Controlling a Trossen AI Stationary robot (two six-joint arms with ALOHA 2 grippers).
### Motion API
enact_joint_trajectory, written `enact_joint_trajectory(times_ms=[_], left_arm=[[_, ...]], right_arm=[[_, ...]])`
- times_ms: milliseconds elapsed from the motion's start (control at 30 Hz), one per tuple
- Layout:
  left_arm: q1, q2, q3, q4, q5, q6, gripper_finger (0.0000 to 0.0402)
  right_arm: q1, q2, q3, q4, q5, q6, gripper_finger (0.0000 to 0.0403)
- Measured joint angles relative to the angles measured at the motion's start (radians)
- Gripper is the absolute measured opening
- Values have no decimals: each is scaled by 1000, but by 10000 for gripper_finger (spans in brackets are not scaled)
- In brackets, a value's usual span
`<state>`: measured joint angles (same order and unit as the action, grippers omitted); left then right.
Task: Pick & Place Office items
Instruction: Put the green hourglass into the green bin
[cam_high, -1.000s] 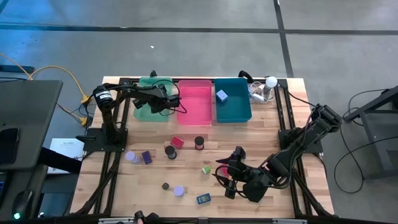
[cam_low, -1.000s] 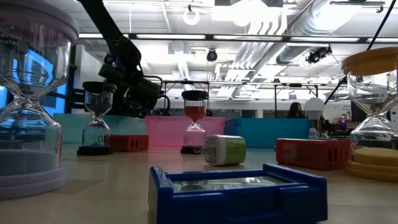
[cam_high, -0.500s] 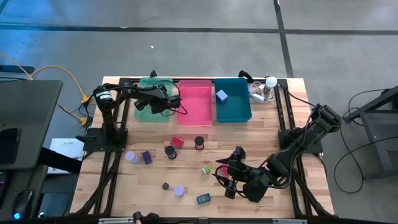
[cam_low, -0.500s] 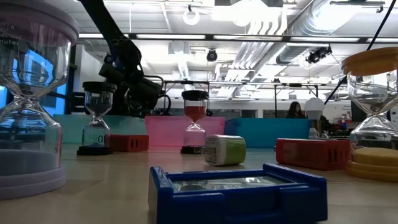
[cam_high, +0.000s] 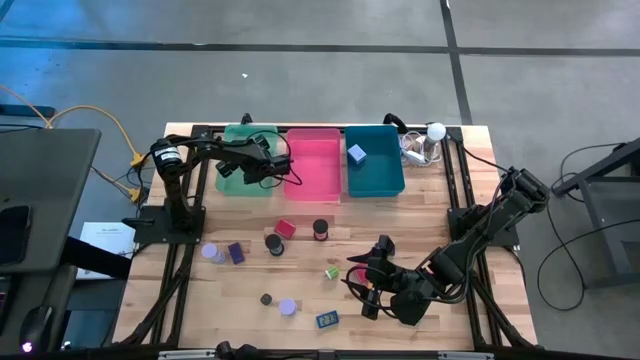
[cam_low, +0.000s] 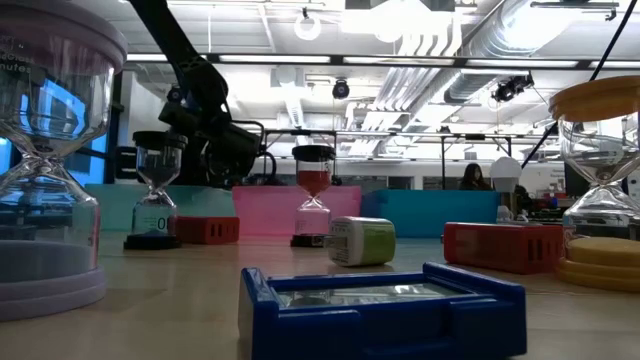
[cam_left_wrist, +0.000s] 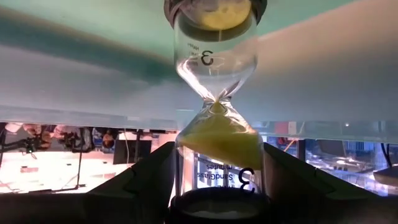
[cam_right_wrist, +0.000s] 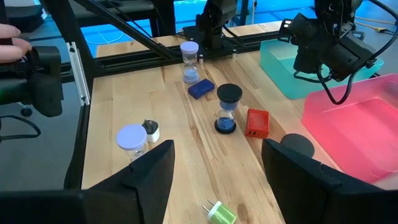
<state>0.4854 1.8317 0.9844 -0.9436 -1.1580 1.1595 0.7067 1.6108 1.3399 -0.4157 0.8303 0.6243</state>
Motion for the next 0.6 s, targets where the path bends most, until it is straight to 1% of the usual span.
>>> enact_joint_trajectory(times_ms=[133,333,600], left_arm=[[-2,0,0,-1,-2,-18,217],[-14,0,0,-1,-51,3,217],[-26,0,0,-2,-49,-12,217]], right_arm=[[0,0,0,0,0,0,231],[0,0,0,0,0,0,231],[0,0,0,0,0,0,231]])
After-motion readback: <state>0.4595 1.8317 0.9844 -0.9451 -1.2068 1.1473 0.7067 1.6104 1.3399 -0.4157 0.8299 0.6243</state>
